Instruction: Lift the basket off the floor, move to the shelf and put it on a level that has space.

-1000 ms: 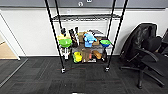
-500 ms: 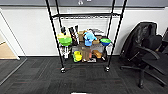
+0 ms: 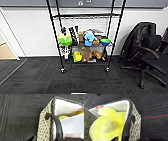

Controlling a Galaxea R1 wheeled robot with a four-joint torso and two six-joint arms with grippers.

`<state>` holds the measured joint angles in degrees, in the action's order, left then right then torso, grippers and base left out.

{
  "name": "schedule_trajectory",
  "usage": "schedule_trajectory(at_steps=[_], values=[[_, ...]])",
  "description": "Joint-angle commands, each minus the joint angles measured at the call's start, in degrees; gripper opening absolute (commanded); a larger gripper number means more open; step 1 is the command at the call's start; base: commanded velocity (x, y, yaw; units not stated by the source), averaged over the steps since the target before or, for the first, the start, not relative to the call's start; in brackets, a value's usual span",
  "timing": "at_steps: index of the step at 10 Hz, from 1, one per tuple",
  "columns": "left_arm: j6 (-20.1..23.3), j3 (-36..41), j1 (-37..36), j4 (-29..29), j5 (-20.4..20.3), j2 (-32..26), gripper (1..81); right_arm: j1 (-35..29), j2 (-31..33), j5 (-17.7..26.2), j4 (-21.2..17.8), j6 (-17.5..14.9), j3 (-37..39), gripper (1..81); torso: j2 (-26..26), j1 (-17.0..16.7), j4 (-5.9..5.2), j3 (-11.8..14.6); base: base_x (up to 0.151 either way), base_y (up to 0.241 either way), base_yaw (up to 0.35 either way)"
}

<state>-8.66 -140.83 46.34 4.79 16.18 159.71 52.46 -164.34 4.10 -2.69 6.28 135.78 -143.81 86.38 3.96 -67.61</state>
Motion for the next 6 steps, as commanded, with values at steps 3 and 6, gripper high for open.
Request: schedule_trajectory(at_steps=[3, 6], values=[[0.3, 0.1, -7.6, 0.2, 0.0, 0.5, 81.1, -7.8, -0.4, 1.8, -0.9, 1.8, -0.7, 81.1, 0.0, 0.0, 0.0, 0.0, 0.0, 0.0, 0.0], [0.6, 0.5, -7.4, 0.2, 0.0, 0.6, 1.0, -7.6, -0.8, 1.8, -0.9, 1.8, -1.1, 1.0, 0.0, 0.0, 0.0, 0.0, 0.0, 0.0, 0.0]])
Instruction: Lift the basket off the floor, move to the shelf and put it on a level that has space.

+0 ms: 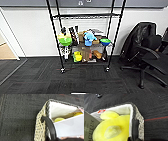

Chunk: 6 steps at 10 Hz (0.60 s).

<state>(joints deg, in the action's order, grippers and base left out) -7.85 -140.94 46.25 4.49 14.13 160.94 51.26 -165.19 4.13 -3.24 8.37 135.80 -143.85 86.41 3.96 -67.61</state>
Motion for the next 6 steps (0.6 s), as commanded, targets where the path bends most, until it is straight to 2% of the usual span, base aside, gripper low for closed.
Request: schedule_trajectory(at_steps=[1, 5, 6], values=[[-0.5, 0.4, -7.2, 0.9, 2.0, -0.6, 1.0, -6.6, -0.1, 1.8, -0.4, -0.3, -1.2, 1.0, 0.0, 0.0, 0.0, 0.0, 0.0, 0.0, 0.0], [-0.6, 1.4, -5.4, 3.3, 2.9, -1.2, 1.0, -6.0, 0.3, 1.3, -1.2, 2.3, -1.3, 1.0, 0.0, 0.0, 0.0, 0.0, 0.0, 0.0, 0.0], [-0.6, 2.9, -5.1, 3.5, 2.9, -2.1, 1.0, -5.9, 0.5, 1.1, -1.3, 3.5, -1.7, 1.0, 5.7, -3.7, 0.0, 0.0, 0.0, 0.0, 0.0]])
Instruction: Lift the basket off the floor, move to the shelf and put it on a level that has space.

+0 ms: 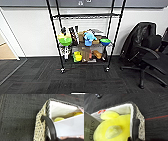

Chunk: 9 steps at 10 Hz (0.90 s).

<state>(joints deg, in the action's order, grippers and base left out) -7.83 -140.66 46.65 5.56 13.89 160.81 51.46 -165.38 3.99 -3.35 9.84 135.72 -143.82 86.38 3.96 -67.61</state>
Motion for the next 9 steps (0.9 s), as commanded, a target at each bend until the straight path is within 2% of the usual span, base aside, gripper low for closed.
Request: schedule_trajectory(at_steps=[1, 3, 4, 7, 8, 9], values=[[-0.5, 5.5, -5.3, 2.8, 3.1, -3.5, 1.0, -6.1, 1.2, 0.9, -1.3, 3.4, -3.0, 1.0, 5.7, -3.7, 0.0, 0.0, 0.0, 0.0, 0.0], [-0.5, 15.0, -5.3, 3.0, 2.6, -7.9, 1.0, -6.1, 3.7, -1.3, -1.2, 7.8, -7.0, 1.0, 7.4, -4.7, 0.0, 0.0, 0.0, 0.0, 0.0], [-0.6, 17.9, -5.5, 3.0, 2.5, -9.2, 1.0, -6.4, 4.9, -2.0, -1.2, 8.7, -8.5, 1.0, 9.2, -5.9, 0.0, 0.0, 0.0, 0.0, 0.0], [-0.6, 19.4, -5.6, 3.4, 2.4, -9.3, 1.0, -7.4, 7.3, -2.1, -1.2, 10.6, -11.6, 1.0, 15.0, -9.6, 0.0, 0.0, 0.0, 0.0, 0.0], [-0.7, 19.8, -5.5, 3.6, 2.3, -9.4, 1.0, -7.7, 7.8, -2.1, -1.3, 10.6, -11.8, 1.0, 16.9, -10.8, 0.0, 5.1, 0.0, 0.0, 0.0], [-0.7, 20.2, -5.6, 4.5, 2.2, -9.4, 1.0, -8.2, 8.2, -2.0, -1.3, 10.6, -12.4, 1.0, 18.5, -11.7, 0.0, 5.9, 0.0, 0.0, 0.0]])
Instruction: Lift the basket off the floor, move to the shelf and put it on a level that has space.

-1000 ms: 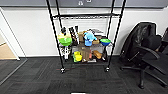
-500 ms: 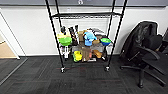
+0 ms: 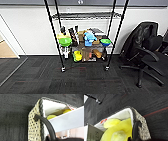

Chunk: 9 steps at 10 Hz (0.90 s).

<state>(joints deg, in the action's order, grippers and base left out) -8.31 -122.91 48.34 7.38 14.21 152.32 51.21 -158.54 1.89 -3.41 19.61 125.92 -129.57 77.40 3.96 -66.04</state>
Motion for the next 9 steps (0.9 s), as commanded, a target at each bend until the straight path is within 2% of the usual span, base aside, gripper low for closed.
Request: schedule_trajectory(at_steps=[1, 2, 3, 5, 6, 9], values=[[-0.1, 2.4, -7.6, 3.7, 1.8, -1.2, 1.0, -8.5, 1.5, 0.2, -1.2, 0.9, -3.1, 1.0, 5.6, -3.6, 0.0, 5.5, 0.0, 0.0, 0.0], [-0.1, 2.4, -7.9, 4.9, 1.8, -1.7, 1.0, -9.1, 1.6, 0.7, -1.2, 0.9, -3.6, 1.0, 7.3, -4.7, 0.0, 7.1, 0.0, 0.0, 0.0], [-0.1, 3.0, -7.9, 5.0, 1.8, -2.0, 1.0, -9.4, 1.7, 0.9, -1.2, 0.9, -4.1, 1.0, 9.2, -5.9, 0.0, 3.4, 0.0, 0.0, 0.0], [-0.1, 5.7, -7.9, 5.3, 0.6, -3.7, 1.0, -9.2, 2.3, 1.0, -1.2, 0.8, -4.5, 1.0, 12.2, -8.0, 0.0, 6.0, 0.0, 0.0, 0.0], [-0.2, 7.8, -7.9, 5.6, -0.5, -4.9, 1.0, -9.3, 3.1, 1.0, -1.2, 0.9, -5.8, 1.0, 13.8, -8.9, 0.0, 6.5, 0.0, 0.0, 0.0], [-0.2, 12.5, -7.9, 6.1, -0.7, -7.6, 1.0, -9.3, 4.8, 0.6, -1.2, 0.9, -8.9, 1.0, 19.5, -12.6, 0.0, 6.8, 0.0, 0.0, 0.0]])
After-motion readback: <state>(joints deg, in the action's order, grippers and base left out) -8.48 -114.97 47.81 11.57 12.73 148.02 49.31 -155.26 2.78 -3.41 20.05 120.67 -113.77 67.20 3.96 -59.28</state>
